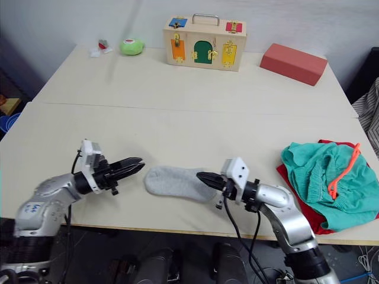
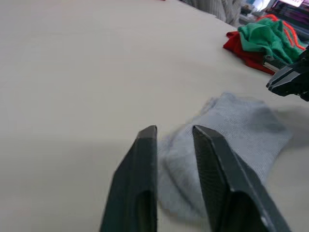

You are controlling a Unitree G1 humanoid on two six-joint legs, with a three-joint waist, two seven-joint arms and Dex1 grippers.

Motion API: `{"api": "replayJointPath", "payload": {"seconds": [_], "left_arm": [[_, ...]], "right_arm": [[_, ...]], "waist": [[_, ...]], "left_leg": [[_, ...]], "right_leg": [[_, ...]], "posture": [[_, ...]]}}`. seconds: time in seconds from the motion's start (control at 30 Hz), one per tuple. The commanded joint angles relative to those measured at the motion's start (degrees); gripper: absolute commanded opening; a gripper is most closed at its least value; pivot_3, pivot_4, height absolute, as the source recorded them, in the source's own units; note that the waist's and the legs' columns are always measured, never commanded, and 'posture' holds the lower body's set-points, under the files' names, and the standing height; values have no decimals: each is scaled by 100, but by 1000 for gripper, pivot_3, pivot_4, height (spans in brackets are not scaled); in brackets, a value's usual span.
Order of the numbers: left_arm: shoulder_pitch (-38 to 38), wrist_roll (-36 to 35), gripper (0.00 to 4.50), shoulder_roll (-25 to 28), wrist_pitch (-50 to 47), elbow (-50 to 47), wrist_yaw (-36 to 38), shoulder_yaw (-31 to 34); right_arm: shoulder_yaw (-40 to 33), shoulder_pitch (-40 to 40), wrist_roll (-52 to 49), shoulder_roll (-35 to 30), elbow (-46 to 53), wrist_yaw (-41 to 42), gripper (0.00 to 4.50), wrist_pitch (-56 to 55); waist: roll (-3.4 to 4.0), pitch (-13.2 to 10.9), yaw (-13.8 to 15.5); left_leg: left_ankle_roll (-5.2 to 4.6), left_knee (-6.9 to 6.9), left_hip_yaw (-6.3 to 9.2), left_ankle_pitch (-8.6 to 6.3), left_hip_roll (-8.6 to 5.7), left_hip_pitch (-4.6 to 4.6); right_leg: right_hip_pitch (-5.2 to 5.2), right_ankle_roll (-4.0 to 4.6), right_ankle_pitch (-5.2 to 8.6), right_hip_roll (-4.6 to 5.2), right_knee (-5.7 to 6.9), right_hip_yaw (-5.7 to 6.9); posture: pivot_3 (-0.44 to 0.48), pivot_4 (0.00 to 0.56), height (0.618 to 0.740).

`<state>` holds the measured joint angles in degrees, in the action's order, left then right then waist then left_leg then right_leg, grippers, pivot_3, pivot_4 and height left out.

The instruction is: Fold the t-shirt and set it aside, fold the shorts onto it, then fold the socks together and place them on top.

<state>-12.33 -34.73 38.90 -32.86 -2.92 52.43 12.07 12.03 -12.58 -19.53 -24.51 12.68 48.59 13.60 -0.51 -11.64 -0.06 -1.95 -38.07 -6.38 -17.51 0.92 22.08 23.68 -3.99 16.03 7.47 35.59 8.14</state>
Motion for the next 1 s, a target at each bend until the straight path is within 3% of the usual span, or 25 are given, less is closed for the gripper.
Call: {"api": "replayJointPath", "payload": {"seconds": [0.03,0.23,0.5,0.73,0.83,1.0], "left_arm": [[-218,-190,2389,411,-1125,259,-120,28],[-895,-599,4215,441,-2729,407,-220,-217],[-1428,-345,4215,337,-3525,678,-116,-1166],[-1629,-302,4215,59,-3677,684,-161,-1422],[-1714,-245,3660,-20,-3638,707,-210,-1422],[-1907,-329,2101,-84,-3692,757,-168,-1322]], "right_arm": [[297,-235,223,209,-412,60,0,-88],[479,-382,487,342,-974,197,0,-275],[465,-393,655,291,-1116,239,0,-351],[451,-314,665,336,-1009,210,0,-276],[443,-293,675,345,-991,170,0,-263],[453,-297,699,377,-997,123,0,-255]], "waist": [[0,0,-3],[-3,1,-6],[-5,3,-19],[-10,11,4],[-10,11,4],[-11,11,-7]], "left_leg": [[-1,-1,-1,1,-3,3],[-7,-3,0,-2,-9,14],[4,-2,-6,4,-7,0],[14,-2,-13,-2,-11,-13],[10,-2,-14,0,-12,-13],[5,-2,-16,2,-11,-13]], "right_leg": [[1,0,0,1,0,0],[-1,-13,-7,3,3,0],[-2,-13,-7,-4,3,-8],[-9,-13,-7,1,3,-25],[-9,-13,-7,2,3,-26],[-7,-13,-7,1,4,-26]], "posture": [[0,150,740],[0,150,740],[0,150,740],[0,150,740],[0,150,740],[0,150,740]]}}
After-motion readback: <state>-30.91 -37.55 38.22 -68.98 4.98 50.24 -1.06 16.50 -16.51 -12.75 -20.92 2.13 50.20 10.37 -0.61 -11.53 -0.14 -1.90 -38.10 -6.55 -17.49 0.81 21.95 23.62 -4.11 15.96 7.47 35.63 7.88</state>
